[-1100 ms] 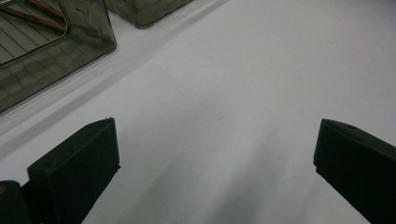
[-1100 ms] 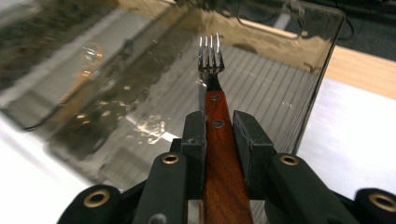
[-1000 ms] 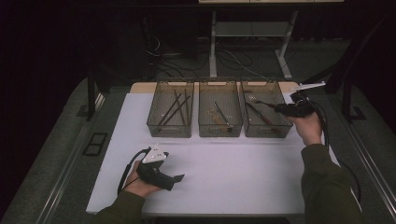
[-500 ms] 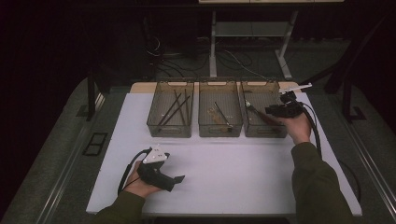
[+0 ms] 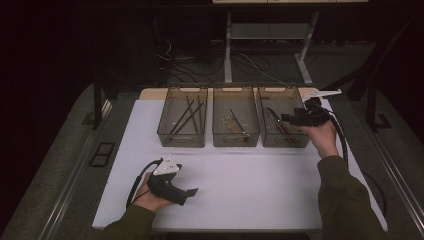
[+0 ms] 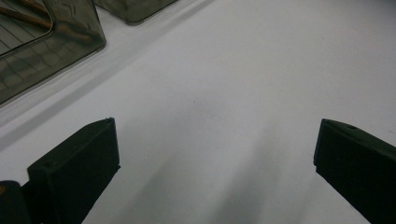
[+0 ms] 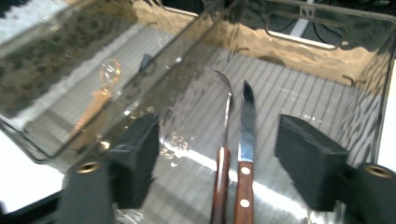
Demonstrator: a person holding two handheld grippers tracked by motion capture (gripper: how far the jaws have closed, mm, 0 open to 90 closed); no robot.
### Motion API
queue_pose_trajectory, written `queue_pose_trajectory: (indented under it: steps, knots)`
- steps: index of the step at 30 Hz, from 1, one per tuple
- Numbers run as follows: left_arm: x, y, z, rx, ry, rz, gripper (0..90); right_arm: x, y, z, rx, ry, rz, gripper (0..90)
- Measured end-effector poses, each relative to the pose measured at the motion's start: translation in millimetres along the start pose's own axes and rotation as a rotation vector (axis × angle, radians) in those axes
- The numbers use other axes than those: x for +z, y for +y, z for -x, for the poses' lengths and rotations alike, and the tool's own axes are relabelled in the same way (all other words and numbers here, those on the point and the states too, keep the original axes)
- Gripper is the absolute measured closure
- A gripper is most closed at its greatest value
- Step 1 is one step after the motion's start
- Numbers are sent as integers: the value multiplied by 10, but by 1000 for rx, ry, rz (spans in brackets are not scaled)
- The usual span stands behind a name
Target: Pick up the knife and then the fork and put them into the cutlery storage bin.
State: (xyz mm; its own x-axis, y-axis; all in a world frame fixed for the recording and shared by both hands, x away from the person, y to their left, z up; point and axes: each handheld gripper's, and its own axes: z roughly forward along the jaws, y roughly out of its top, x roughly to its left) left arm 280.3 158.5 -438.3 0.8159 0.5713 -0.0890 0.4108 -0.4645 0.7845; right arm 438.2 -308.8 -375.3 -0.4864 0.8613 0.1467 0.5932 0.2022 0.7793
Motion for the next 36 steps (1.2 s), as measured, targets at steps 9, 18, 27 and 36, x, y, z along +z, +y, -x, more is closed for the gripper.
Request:
queue_pose_trajectory:
  steps: [9, 18, 27, 36]
  knots:
    - [-8, 6, -17, -13, 5, 8, 0, -203, -68, -106, 7, 74, 90, 140]
    - [-11, -1, -20, -16, 12, 9, 0, -427, -273, -285, -48, 74, 148, 123]
    - [-17, -1, -16, -18, 10, 18, 0, -527, -556, -506, -78, 81, 169, 123]
    - [-30, -6, -18, -12, 2, 18, 0, -602, -880, -714, -121, 128, 163, 123]
